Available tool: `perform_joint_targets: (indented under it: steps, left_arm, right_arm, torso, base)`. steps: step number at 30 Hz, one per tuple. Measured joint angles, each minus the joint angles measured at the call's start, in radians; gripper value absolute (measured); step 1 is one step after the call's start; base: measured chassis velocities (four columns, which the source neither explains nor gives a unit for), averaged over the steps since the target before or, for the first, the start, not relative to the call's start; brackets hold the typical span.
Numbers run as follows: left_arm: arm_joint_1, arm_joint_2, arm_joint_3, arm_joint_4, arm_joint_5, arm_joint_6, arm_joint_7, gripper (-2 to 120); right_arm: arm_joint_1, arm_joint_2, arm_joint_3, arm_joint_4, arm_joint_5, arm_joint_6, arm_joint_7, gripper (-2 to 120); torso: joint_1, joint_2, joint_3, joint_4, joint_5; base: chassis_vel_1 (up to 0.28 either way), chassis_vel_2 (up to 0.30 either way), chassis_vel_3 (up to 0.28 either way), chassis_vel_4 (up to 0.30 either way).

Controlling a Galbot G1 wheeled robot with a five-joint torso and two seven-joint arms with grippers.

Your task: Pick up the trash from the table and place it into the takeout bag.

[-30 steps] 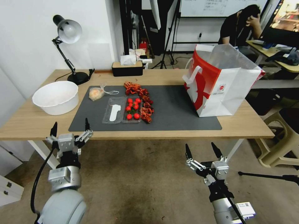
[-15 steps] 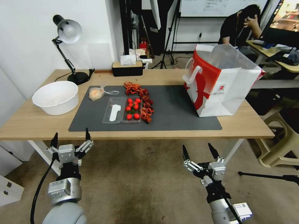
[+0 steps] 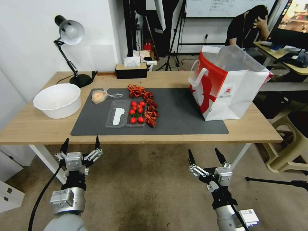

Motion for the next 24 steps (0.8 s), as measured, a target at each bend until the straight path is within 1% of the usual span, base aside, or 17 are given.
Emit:
perform_joint_targets:
  steps: [10, 19, 20, 21, 22, 23, 24]
  left_arm:
    - [0.000, -0.001, 0.007, 0.005, -0.001, 0.001, 0.006, 100]
    - [-0.029, 0.005, 0.021, 0.032, -0.016, 0.019, 0.009, 100]
    - [-0.052, 0.022, 0.025, 0.046, -0.034, 0.035, 0.011, 100]
    - [-0.088, 0.046, 0.026, 0.057, -0.058, 0.053, 0.013, 100]
    - [-0.088, 0.046, 0.026, 0.057, -0.058, 0.053, 0.013, 100]
    - [-0.130, 0.078, 0.031, 0.065, -0.095, 0.076, 0.009, 100]
    - [-0.192, 0.118, 0.041, 0.065, -0.156, 0.118, -0.006, 100]
  right_arm:
    - [0.004, 0.003, -0.001, -0.001, 0.000, -0.002, 0.005, 100]
    - [0.008, 0.002, -0.002, -0.001, 0.001, -0.010, 0.013, 100]
    - [0.009, 0.000, -0.002, -0.001, 0.003, -0.013, 0.013, 100]
    - [0.011, -0.001, -0.001, 0.000, 0.006, -0.015, 0.013, 100]
    - [0.011, -0.001, -0.001, 0.000, 0.006, -0.015, 0.013, 100]
    - [0.012, -0.002, 0.000, 0.001, 0.007, -0.017, 0.013, 100]
    - [0.013, -0.001, 0.002, 0.002, 0.008, -0.020, 0.013, 100]
  torso:
    - [0.000, 0.000, 0.000, 0.0001, 0.0000]
    - [0.000, 0.000, 0.000, 0.0001, 0.0000]
    - [0.000, 0.000, 0.000, 0.0006, 0.0000]
    - [0.000, 0.000, 0.000, 0.0001, -0.0003]
    - [0.000, 0.000, 0.000, 0.0001, -0.0003]
    - [0.000, 0.000, 0.000, 0.0000, -0.0002]
    - [0.000, 0.000, 0.000, 0.0001, -0.0002]
  base:
    - [0.000, 0.000, 0.000, 0.000]
    - [0.000, 0.000, 0.000, 0.000]
    - [0.000, 0.000, 0.000, 0.000]
    - [0.000, 0.000, 0.000, 0.000]
    - [0.000, 0.000, 0.000, 0.000]
    - [0.000, 0.000, 0.000, 0.000]
    - [0.000, 0.000, 0.000, 0.000]
